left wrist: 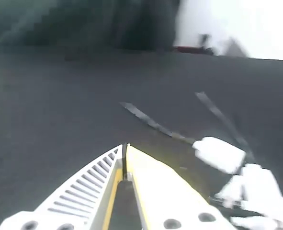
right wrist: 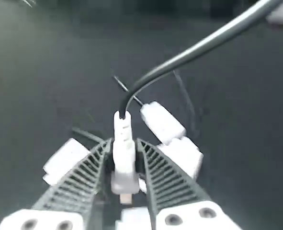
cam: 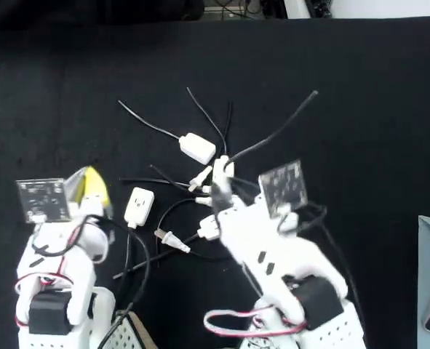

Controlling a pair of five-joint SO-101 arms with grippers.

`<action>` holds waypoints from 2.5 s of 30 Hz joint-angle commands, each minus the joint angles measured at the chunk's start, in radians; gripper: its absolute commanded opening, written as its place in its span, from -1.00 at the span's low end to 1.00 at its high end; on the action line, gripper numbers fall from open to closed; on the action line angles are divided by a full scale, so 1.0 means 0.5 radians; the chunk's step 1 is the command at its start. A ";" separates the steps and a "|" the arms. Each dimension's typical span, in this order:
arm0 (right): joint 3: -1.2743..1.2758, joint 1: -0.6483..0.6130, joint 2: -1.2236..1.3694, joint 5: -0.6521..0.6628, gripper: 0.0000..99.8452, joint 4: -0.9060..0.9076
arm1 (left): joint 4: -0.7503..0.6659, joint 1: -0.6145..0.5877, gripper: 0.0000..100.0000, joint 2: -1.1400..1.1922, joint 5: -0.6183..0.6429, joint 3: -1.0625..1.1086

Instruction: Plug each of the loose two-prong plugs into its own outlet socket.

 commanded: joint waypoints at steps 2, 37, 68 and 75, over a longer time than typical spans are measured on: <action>0.084 -0.301 -0.127 -0.025 -0.98 -0.141 | -0.307 0.269 -0.94 0.000 0.018 -0.060; 0.345 -0.574 -0.140 0.270 -0.97 -0.141 | -0.571 1.122 -0.94 0.000 -0.503 0.164; 0.391 -0.555 -0.121 0.273 -0.97 -0.184 | -0.568 1.106 -0.94 0.000 -0.746 0.250; 0.397 -0.325 -0.118 0.270 -0.97 -0.184 | -0.129 0.318 -0.94 0.015 -0.746 0.167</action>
